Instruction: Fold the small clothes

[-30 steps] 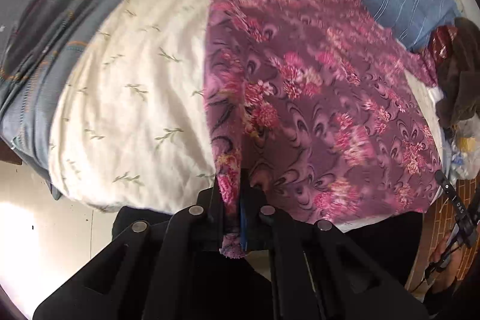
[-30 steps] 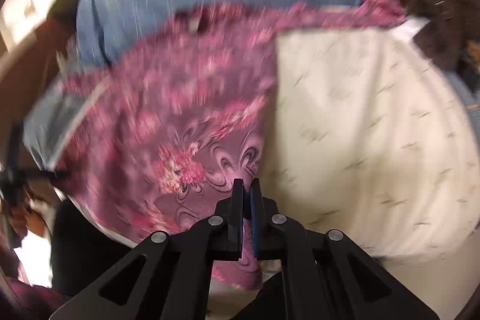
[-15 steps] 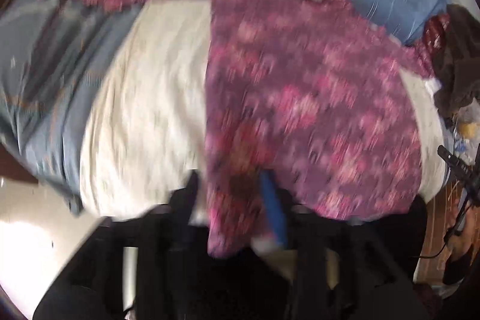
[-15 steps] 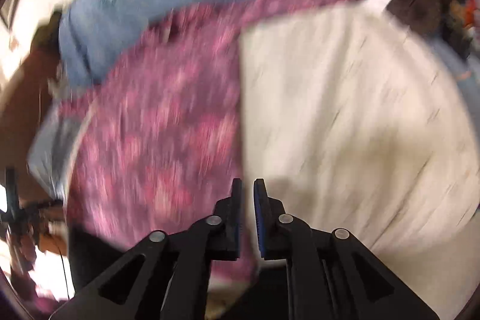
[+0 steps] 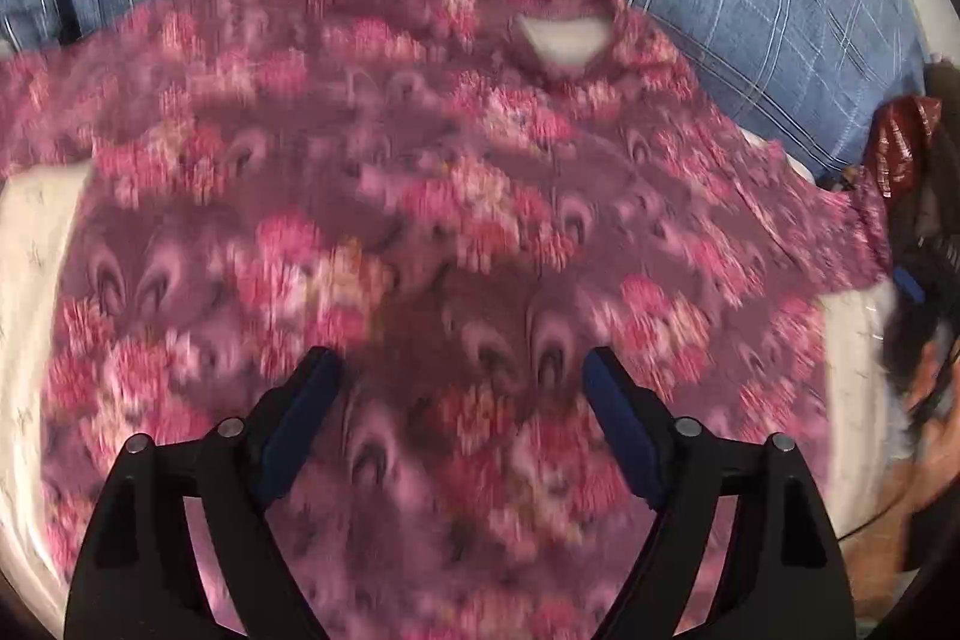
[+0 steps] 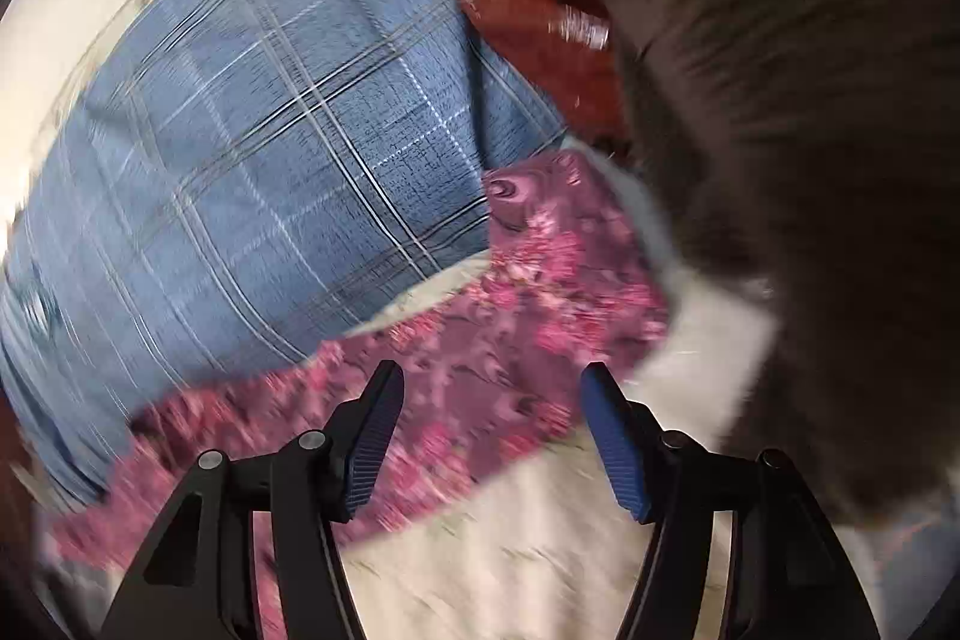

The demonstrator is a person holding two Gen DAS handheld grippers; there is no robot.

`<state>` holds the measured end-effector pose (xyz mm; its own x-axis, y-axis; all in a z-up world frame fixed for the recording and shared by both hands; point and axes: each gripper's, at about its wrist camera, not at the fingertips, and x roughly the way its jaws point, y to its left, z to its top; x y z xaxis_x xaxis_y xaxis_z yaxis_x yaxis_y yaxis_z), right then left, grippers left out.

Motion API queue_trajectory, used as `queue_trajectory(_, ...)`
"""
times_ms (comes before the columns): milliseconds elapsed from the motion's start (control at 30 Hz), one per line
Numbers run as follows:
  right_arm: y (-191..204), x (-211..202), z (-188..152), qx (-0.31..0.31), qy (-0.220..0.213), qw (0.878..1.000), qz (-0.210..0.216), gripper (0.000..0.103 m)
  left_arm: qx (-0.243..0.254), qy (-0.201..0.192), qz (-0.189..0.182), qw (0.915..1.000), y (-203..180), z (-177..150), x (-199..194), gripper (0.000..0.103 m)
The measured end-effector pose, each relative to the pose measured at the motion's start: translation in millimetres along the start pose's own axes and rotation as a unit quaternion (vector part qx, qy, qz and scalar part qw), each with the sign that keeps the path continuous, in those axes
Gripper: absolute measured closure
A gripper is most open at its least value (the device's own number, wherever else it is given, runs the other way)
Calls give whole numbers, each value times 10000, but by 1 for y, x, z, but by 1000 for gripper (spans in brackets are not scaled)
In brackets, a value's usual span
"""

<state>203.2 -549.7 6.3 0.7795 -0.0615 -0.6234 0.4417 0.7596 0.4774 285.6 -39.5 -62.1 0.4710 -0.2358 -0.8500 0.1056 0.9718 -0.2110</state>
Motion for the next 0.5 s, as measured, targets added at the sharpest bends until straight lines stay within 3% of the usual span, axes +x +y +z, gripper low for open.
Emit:
queue_trajectory(200,-16,41,18,1014,-128,9945,-218,41,616,-372,288,9970,-19,-9,6,17)
queue_trajectory(233,-21,46,18,1207,-114,9922,-290,50,676,-380,300,9965,-21,-9,5,17)
queue_trajectory(267,-24,50,19,1362,-151,9903,-245,73,691,-372,266,9966,-21,-9,5,15)
queue_trajectory(333,-30,52,17,1660,-179,9858,-157,96,652,-384,194,9969,-21,-9,6,15)
queue_trajectory(400,-28,42,15,1700,-377,9847,-20,97,599,-372,122,9974,-16,-10,3,15)
queue_trajectory(500,-5,19,10,1172,-541,9914,227,97,429,-342,-54,9985,-9,-6,2,15)
